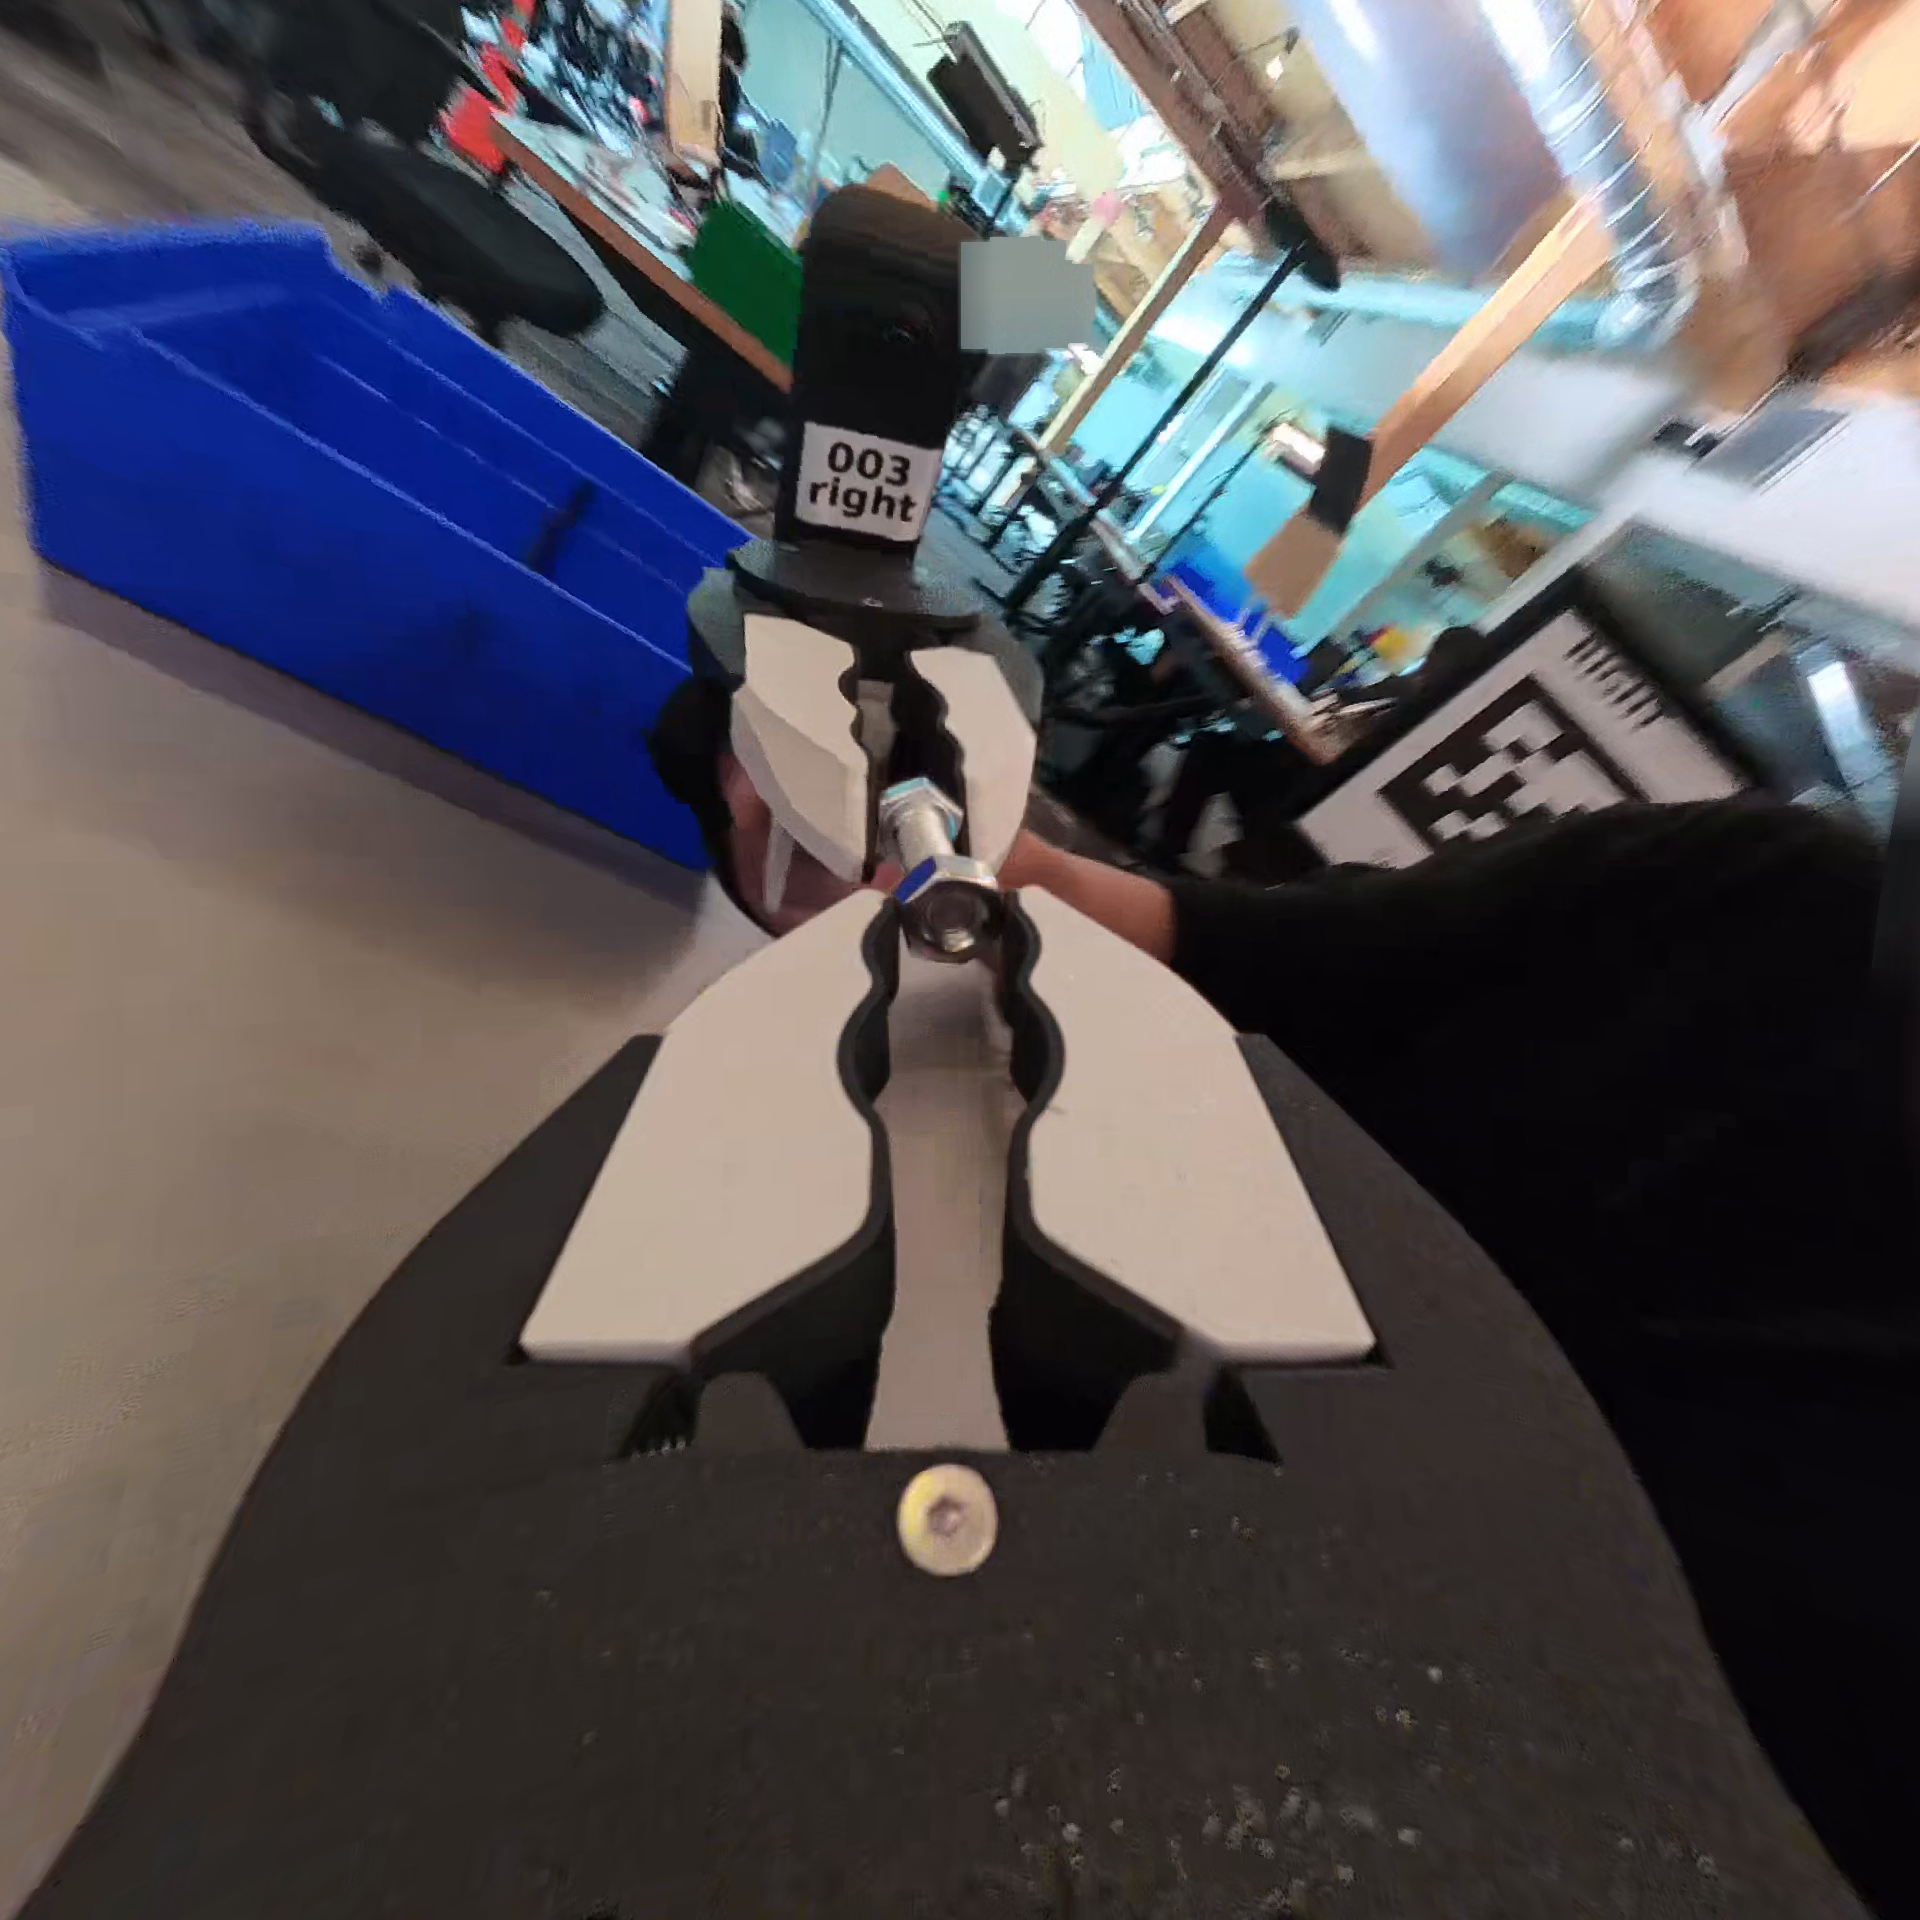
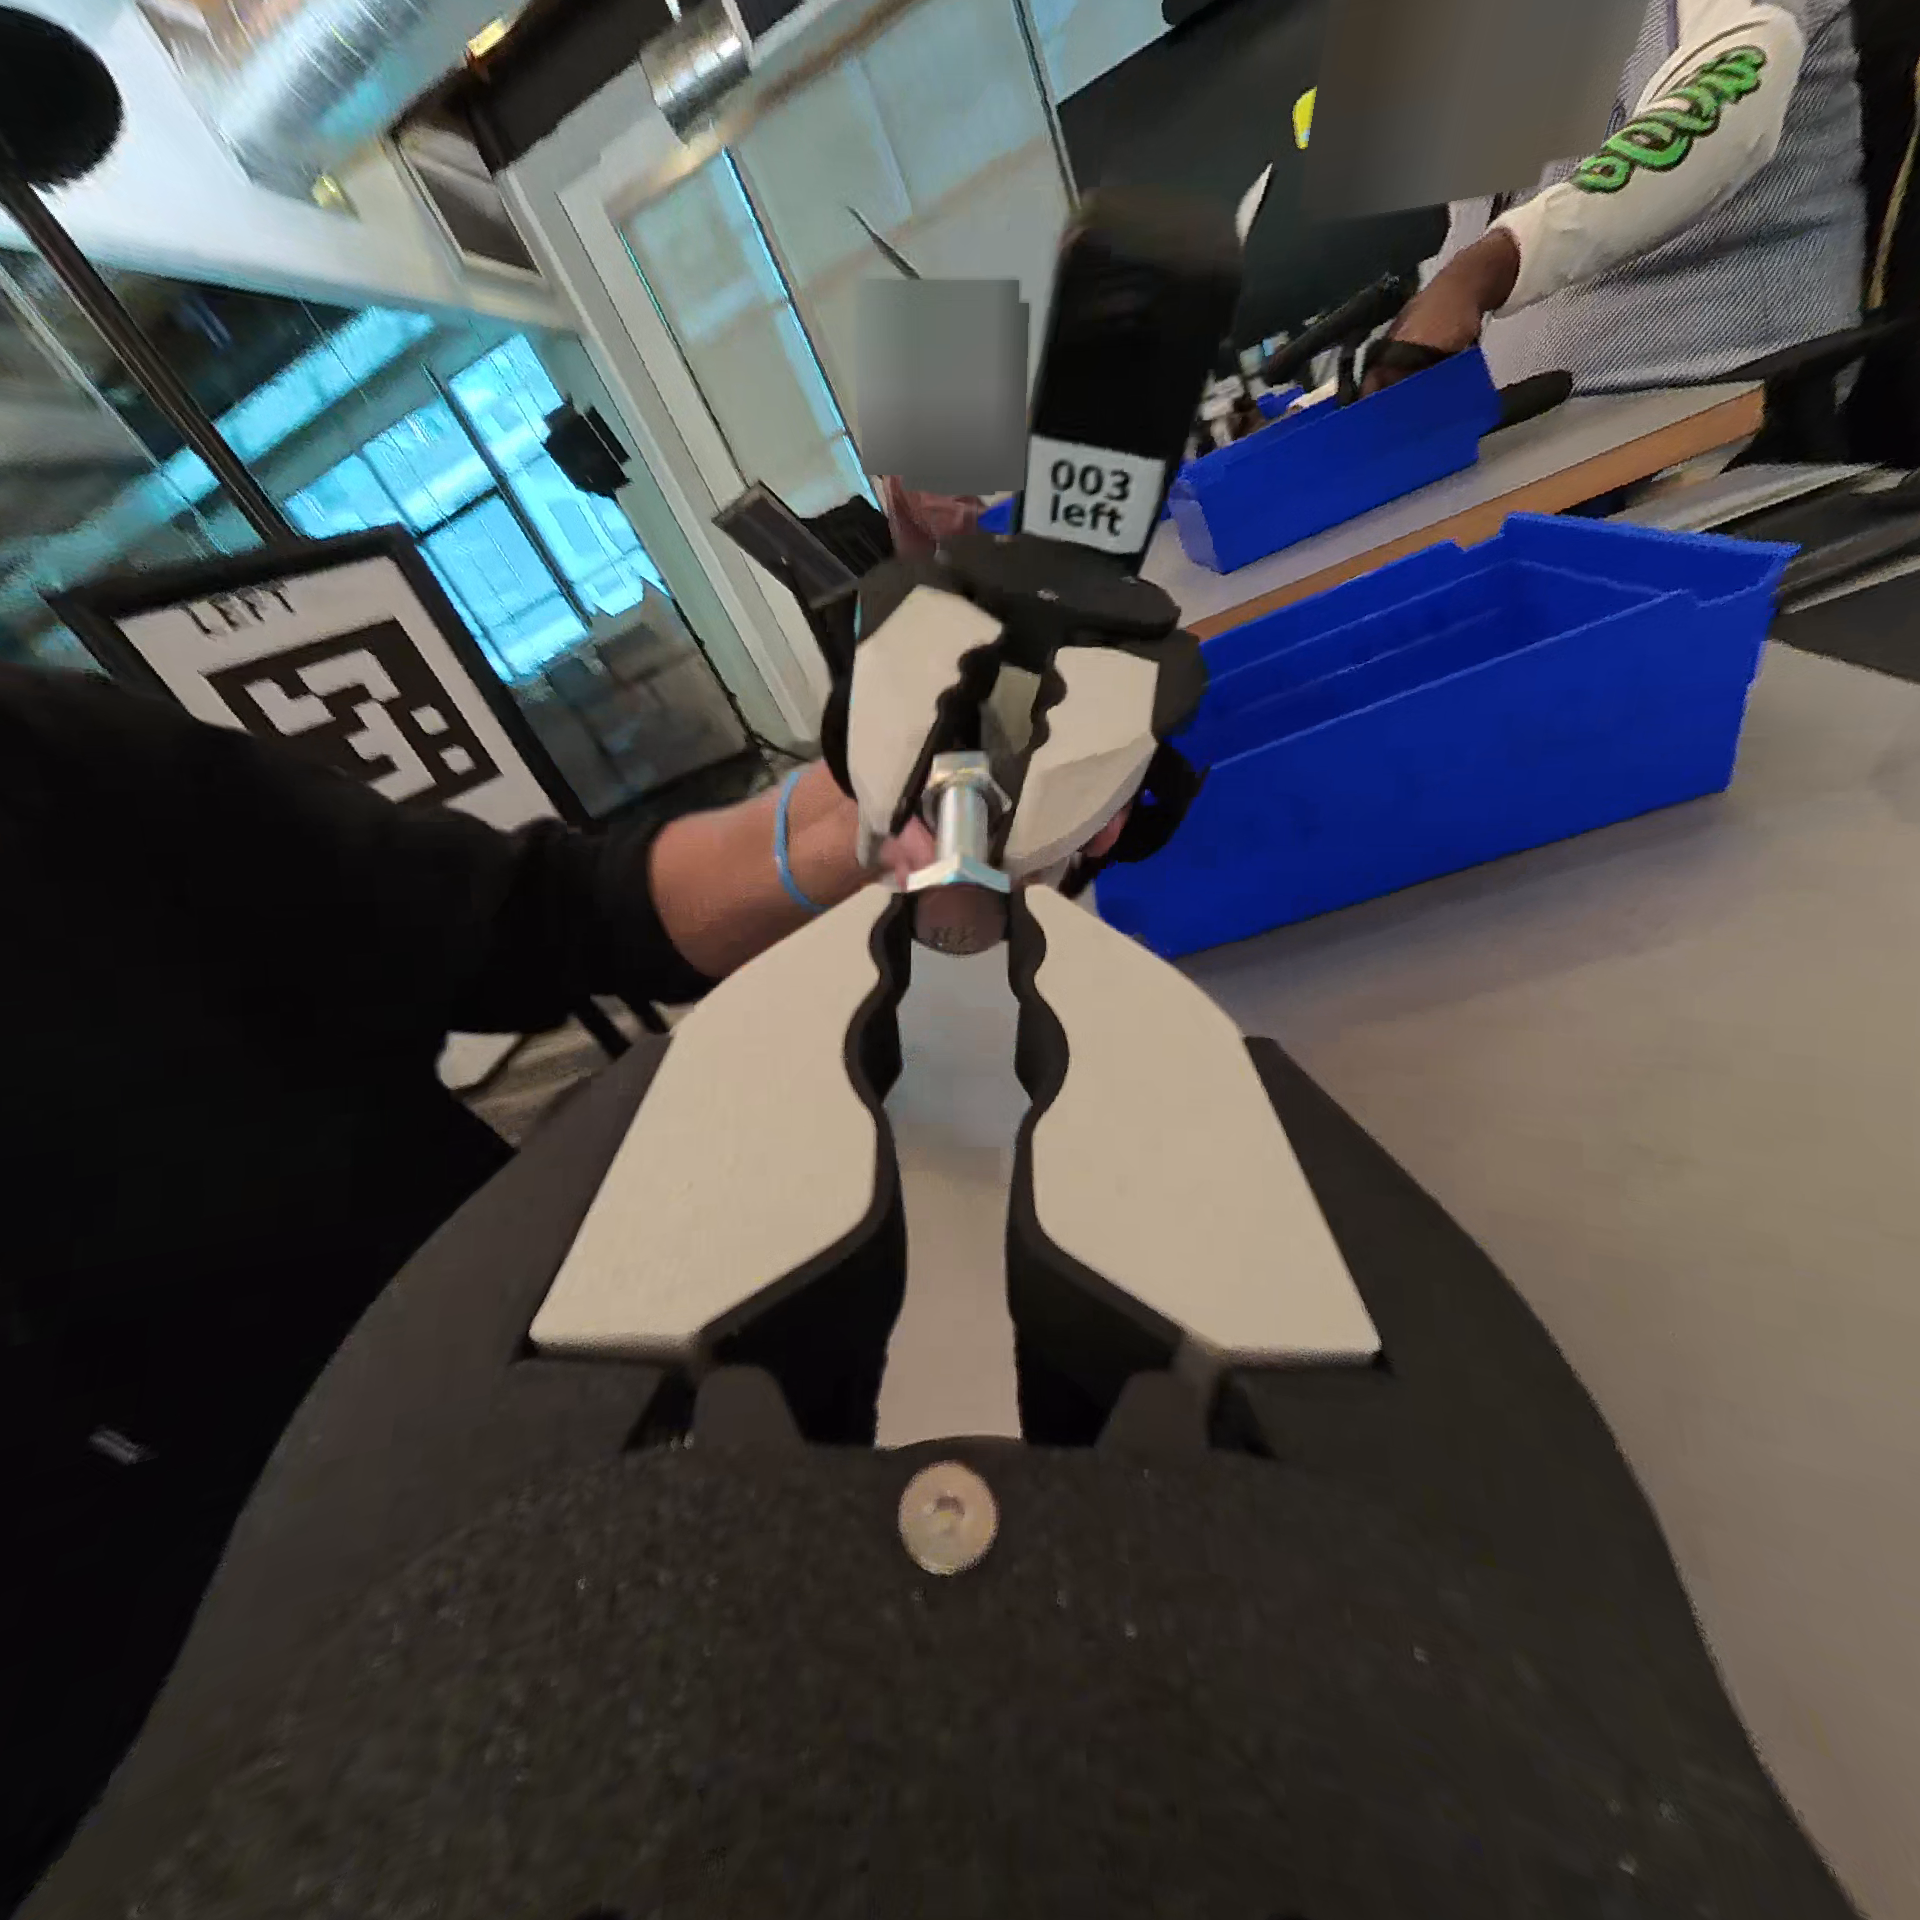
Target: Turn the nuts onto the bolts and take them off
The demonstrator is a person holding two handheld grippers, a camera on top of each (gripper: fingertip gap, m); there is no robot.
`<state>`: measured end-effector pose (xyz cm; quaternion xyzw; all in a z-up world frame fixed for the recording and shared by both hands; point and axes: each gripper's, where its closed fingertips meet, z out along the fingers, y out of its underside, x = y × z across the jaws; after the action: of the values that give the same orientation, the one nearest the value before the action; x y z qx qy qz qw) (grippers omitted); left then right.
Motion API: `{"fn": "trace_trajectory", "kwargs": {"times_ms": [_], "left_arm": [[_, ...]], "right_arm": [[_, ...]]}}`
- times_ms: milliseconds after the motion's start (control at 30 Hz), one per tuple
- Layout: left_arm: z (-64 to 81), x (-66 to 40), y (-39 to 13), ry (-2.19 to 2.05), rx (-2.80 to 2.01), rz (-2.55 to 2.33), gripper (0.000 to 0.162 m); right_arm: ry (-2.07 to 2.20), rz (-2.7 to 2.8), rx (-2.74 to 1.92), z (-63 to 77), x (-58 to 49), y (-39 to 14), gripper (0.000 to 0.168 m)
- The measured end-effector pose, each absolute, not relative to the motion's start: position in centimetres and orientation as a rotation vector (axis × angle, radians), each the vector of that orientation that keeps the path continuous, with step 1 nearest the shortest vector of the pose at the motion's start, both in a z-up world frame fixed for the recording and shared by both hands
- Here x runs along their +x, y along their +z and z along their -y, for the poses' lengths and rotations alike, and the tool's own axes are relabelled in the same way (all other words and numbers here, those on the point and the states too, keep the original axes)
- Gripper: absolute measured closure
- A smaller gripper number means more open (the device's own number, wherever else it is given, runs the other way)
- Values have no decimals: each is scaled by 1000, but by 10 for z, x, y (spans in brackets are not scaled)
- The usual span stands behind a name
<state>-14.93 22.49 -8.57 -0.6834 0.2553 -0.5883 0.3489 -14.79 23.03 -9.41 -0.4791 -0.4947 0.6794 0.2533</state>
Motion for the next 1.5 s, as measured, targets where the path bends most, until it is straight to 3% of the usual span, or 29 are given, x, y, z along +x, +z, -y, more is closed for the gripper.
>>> {"fn": "trace_trajectory", "kwargs": {"times_ms": [300, 400, 567, 767, 900, 1000, 1100, 1233, 1500], "left_arm": [[-243, -153, -71, -2137, -1836, -70, 144], [-237, -155, -63, -2117, -1746, -237, 128], [-240, -165, -85, -1416, -1794, -695, 106], [-255, -169, -101, -564, -1678, -1173, 112], [-253, -162, -102, -431, -1591, -1353, 122], [-252, -159, -94, -351, -1485, -1406, 143], [-249, -158, -94, -315, -1449, -1462, 144], [-251, -157, -96, -504, -1615, -1358, 144], [-249, -152, -88, -1546, -2089, -599, 145]], "right_arm": [[1530, 1280, -1227, -247, -151, -88, 151], [1556, 1246, -1252, -250, -150, -86, 151], [1739, 1145, -1331, -255, -146, -88, 151], [1953, 1060, -1396, -256, -148, -94, 151], [2008, 1082, -1416, -249, -152, -98, 151], [2039, 1097, -1416, -245, -152, -99, 151], [2034, 1124, -1421, -242, -152, -100, 151], [1971, 1136, -1413, -244, -151, -102, 151], [1675, 1211, -1325, -246, -148, -98, 151]]}}
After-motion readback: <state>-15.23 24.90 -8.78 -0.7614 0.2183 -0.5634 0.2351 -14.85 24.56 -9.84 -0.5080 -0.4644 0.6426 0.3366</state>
